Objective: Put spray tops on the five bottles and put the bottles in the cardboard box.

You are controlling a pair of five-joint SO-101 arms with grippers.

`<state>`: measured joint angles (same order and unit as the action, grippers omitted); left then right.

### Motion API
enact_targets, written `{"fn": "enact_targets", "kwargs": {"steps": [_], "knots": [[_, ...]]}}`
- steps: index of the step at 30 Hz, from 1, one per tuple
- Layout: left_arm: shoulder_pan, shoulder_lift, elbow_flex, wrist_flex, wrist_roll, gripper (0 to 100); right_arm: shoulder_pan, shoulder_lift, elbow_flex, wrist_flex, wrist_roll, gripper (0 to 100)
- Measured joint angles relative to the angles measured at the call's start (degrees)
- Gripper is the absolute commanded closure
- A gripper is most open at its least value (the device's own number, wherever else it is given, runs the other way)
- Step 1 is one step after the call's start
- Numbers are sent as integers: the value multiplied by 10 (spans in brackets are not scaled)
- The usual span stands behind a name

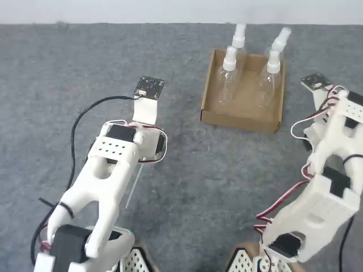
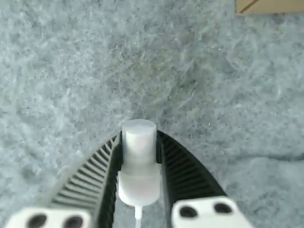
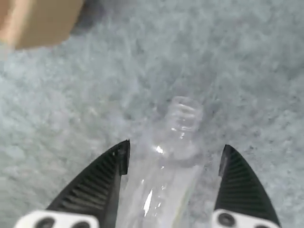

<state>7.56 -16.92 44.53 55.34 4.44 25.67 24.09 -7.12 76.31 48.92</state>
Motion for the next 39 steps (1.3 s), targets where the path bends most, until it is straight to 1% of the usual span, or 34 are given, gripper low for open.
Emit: {"fn": "enact_targets", "kwargs": {"steps": [5,6,12,14,19,22,24,27,30,34,37,39], "knots": [[0,0,0,0,0,983,13,30,-11,0,0,772],[0,0,0,0,0,983,17,33,-11,0,0,788],[0,0,0,0,0,983,30,37,-11,0,0,998],[0,0,0,0,0,983,31,37,-11,0,0,986],[0,-3,0,0,0,984,32,29,-11,12,0,992],[0,-27,0,0,0,984,21,-25,-11,52,-2,992],[0,-55,1,0,0,984,5,-83,-11,81,-21,992],[0,-110,1,0,0,984,-32,-169,-9,107,-73,992],[-7,-173,1,0,0,984,-88,-257,29,114,-112,992],[-46,-247,-5,9,0,984,-196,-371,117,108,-159,992],[-82,-287,-40,42,0,984,-280,-468,188,68,-209,992],[-102,-304,-81,64,0,984,-353,-530,241,28,-244,992]]}}
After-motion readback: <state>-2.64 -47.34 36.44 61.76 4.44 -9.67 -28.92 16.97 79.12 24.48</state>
